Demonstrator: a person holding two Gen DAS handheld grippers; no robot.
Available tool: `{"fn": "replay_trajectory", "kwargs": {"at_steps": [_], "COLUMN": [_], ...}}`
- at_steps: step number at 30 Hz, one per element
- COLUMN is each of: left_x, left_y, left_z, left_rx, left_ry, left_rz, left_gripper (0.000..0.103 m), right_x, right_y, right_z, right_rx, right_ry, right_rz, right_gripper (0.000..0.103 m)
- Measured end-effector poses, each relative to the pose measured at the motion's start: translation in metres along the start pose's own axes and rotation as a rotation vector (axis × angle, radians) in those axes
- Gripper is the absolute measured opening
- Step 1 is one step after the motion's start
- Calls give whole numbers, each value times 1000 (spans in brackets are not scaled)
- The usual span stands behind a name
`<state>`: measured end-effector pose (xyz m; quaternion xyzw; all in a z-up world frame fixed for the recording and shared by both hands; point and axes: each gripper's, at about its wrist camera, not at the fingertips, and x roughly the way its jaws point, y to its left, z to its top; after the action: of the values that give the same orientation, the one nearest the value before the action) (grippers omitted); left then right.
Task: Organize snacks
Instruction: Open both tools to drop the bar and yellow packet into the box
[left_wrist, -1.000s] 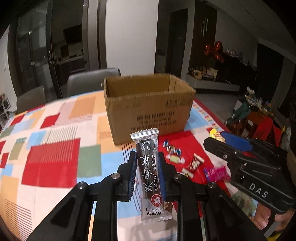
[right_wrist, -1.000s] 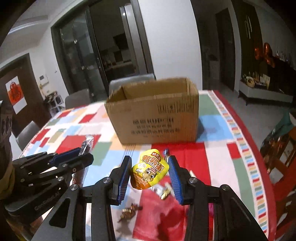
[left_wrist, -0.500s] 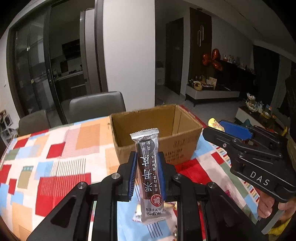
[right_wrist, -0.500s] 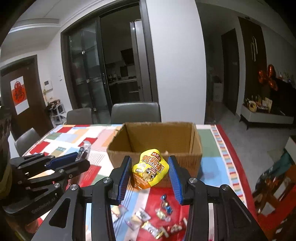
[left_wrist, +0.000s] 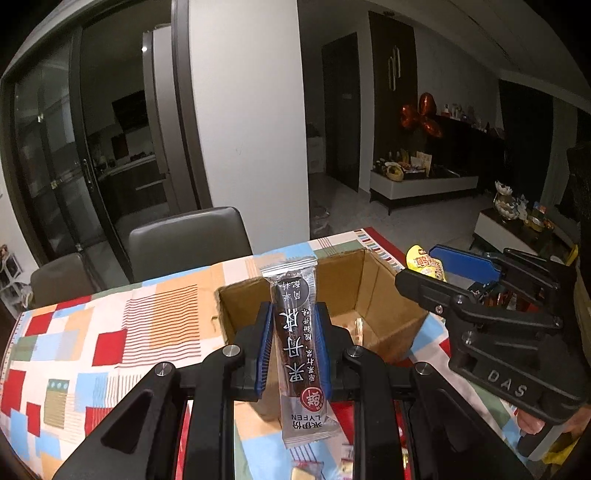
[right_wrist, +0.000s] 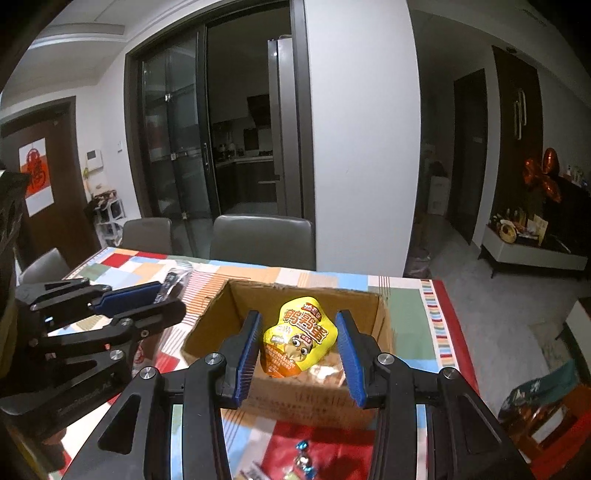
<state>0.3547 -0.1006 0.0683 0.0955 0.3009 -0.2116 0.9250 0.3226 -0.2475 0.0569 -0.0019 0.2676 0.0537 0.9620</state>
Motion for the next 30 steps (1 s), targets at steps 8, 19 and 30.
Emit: {"fn": "replay_trajectory", "kwargs": {"at_steps": [8,19,30], "left_x": [36,25,-33], "left_y": [3,-3,-21], "left_z": [18,12,-16], "left_rx": [3,23,-22], "left_ry": [20,-24,-70], "left_rz": [31,105,124], "left_gripper": [23,64,71], "right_x": [31,22,-38], "right_y": [-15,-22,-15], "right_z": [10,3,-21], "right_rx": [-18,-25,-27], "right_ry": [40,58,9], "right_rz": [-38,-93,-92], "right_gripper": [42,60,73]}}
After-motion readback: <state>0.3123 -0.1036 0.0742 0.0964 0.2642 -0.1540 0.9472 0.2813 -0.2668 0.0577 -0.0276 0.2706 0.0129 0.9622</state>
